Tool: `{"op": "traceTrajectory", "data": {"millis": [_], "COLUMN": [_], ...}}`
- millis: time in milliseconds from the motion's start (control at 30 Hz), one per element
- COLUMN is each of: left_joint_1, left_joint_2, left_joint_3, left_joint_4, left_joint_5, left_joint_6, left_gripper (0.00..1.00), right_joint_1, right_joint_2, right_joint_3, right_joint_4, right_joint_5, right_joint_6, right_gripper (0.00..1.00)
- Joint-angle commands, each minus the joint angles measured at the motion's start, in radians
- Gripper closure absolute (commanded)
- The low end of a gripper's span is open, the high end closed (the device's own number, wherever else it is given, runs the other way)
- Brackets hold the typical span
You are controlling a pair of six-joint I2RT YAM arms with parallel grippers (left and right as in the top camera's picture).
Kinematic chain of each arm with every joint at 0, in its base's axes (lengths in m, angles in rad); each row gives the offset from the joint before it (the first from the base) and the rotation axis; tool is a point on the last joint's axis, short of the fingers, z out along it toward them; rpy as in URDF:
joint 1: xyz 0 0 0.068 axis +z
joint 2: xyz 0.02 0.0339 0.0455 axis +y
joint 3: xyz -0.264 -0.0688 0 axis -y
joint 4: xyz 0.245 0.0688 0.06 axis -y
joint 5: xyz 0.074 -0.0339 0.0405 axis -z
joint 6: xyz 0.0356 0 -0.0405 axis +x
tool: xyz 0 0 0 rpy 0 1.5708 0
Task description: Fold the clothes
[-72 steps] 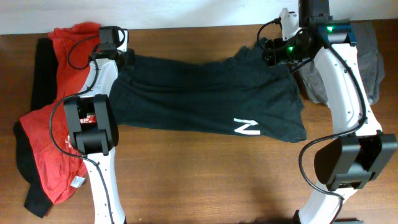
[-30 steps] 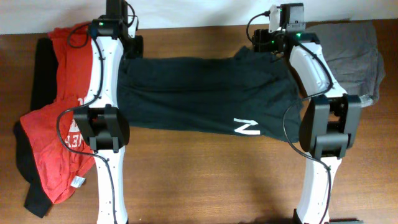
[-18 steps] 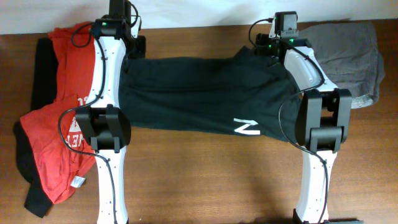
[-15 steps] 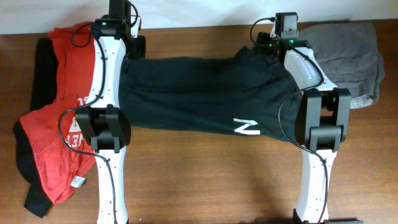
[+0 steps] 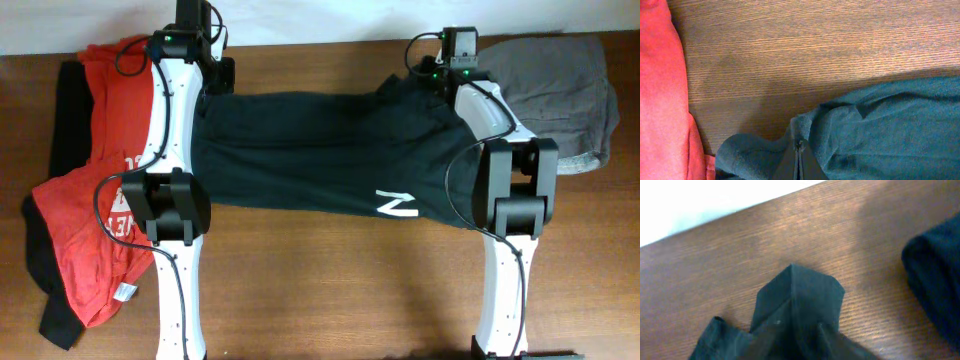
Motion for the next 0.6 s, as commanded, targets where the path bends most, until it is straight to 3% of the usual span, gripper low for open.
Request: {"op": "traceTrajectory", "data": {"millis": [0,67,333,567], "left_joint_1": [0.003,0.003,0.003,0.003], "left_joint_2": [0.003,0.003,0.003,0.003], "left_joint_3": [0.022,0.023,0.051,0.22], "left_joint_4": [0.008,0.016,0.058,-0.005], "left_joint_5": [-0.007,-0.008,-0.107,-0.123], "left_joint_6": [0.005,0.005,0.005,0.005], "left_gripper": [0.99,0.99,0.99,0.99], "right_joint_1": [-0.003,-0.006,-0.018,-0.051], "right_joint_2": [0.012,0.008,-0.075,-0.203], "right_joint_3": [0.009,0.009,0.021,0.04], "right_joint_4": [0.003,-0.002,-0.072,-0.241], "right_joint_5": [0.014,0.014,0.014,-0.094], "right_joint_6": [0.007,0.007,0.014,0.01], "right_gripper": [0.85,0.96,0.96,0.96]}}
